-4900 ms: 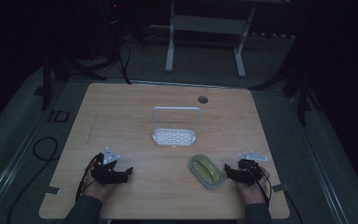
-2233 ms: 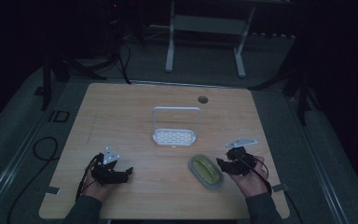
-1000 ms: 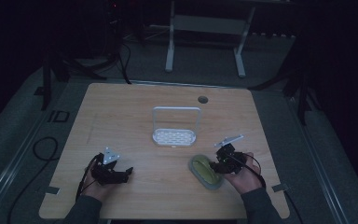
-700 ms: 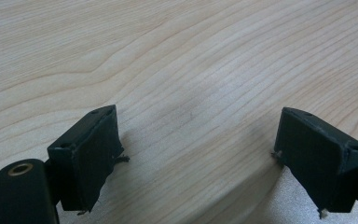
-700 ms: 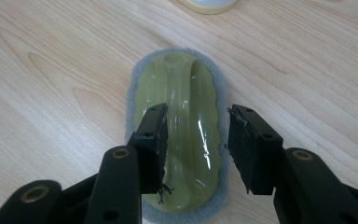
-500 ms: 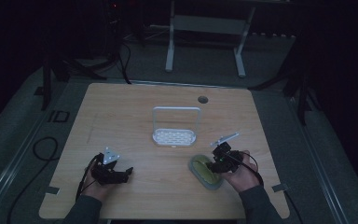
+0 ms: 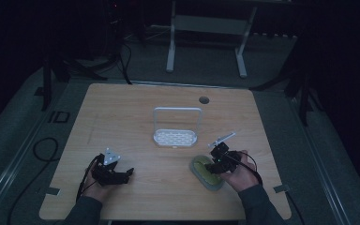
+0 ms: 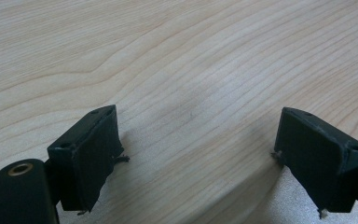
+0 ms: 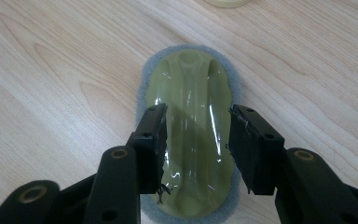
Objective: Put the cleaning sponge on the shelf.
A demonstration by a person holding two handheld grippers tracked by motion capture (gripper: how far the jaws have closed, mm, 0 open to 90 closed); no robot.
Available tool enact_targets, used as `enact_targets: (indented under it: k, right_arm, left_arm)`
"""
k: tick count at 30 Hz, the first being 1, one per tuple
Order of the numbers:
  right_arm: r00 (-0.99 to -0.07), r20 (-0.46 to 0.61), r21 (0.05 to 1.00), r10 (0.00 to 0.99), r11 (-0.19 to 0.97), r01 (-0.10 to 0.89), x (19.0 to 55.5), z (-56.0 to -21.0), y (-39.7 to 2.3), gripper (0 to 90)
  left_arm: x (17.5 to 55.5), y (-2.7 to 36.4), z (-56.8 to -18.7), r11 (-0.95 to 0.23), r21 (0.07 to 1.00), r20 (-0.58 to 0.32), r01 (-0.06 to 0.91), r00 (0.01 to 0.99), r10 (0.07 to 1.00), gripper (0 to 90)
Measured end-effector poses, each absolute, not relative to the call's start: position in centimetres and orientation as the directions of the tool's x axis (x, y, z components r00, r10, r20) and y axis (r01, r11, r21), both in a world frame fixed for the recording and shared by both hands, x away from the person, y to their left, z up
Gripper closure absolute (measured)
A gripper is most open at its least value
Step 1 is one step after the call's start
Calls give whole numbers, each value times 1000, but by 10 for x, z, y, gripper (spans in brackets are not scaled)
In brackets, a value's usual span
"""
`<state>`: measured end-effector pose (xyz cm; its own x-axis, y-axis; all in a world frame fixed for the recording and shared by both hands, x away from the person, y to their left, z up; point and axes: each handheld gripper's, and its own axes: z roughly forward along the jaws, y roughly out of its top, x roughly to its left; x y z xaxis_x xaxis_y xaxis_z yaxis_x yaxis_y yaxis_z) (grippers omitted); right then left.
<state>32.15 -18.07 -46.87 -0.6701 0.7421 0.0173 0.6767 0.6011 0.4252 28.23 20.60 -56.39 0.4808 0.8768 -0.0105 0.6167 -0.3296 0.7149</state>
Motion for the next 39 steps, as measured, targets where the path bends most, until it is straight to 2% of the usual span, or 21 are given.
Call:
enact_targets:
  k: [8,15,39]
  right_arm:
    - [-676,22,393,737,615,684,326,-470,-177,573]
    - [-676,72,360,734,613,703,330,-473,-177,583]
    - [-692,80,292,718,646,705,338,-474,-173,644]
  left_arm:
    - [282,206,-564,-330,715,-10,617,481,877,142]
    - [282,206,-564,-334,713,-8,616,483,876,142]
    - [282,206,-564,-334,713,-7,616,483,876,143]
